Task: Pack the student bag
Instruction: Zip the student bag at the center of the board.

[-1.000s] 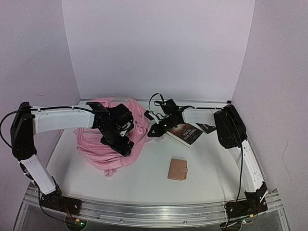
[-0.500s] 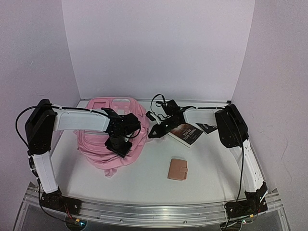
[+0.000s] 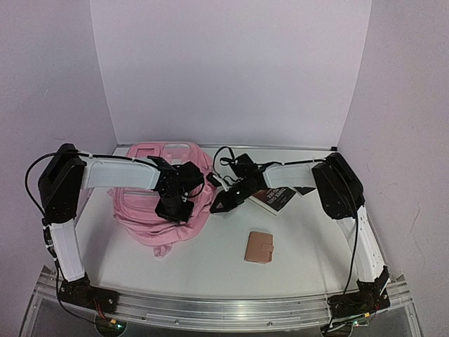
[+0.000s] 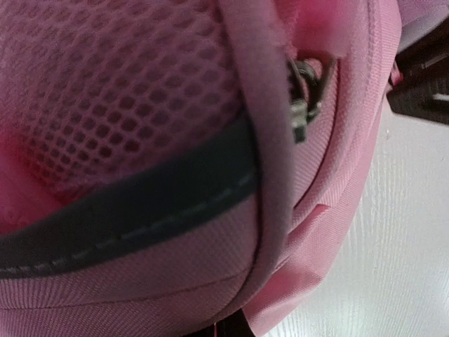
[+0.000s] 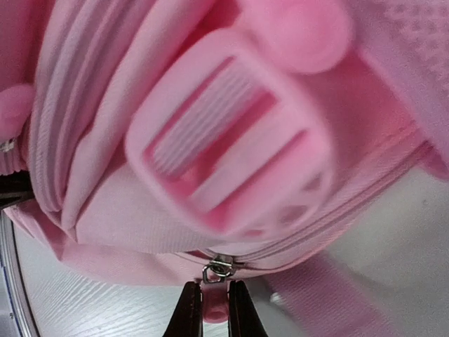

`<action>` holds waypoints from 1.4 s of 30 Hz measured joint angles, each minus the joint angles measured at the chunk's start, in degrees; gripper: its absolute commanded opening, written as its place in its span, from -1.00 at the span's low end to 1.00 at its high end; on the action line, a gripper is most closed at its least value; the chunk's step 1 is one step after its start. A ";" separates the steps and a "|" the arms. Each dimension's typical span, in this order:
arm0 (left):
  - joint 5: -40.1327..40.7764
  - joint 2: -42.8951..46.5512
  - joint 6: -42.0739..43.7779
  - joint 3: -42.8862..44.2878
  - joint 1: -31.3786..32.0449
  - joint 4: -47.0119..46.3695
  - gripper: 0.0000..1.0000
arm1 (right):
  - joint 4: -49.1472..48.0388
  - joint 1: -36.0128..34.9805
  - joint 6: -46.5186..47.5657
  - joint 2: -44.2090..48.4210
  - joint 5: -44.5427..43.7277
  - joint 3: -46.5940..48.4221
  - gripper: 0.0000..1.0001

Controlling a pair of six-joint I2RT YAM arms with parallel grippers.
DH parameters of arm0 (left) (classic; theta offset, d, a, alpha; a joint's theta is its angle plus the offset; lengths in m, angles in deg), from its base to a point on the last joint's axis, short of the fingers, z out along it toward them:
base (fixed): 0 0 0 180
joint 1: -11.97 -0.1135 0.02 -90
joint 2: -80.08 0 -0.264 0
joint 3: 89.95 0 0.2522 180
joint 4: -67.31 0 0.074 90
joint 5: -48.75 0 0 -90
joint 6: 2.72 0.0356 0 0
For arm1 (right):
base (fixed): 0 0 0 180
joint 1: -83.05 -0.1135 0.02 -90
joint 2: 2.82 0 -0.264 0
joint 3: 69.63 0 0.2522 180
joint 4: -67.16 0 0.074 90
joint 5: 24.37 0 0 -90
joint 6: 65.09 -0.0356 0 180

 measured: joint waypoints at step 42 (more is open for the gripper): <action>-0.60 6.61 -10.70 -6.08 8.76 -16.17 0.14 | -13.95 4.29 -26.81 10.78 9.85 -10.54 0.37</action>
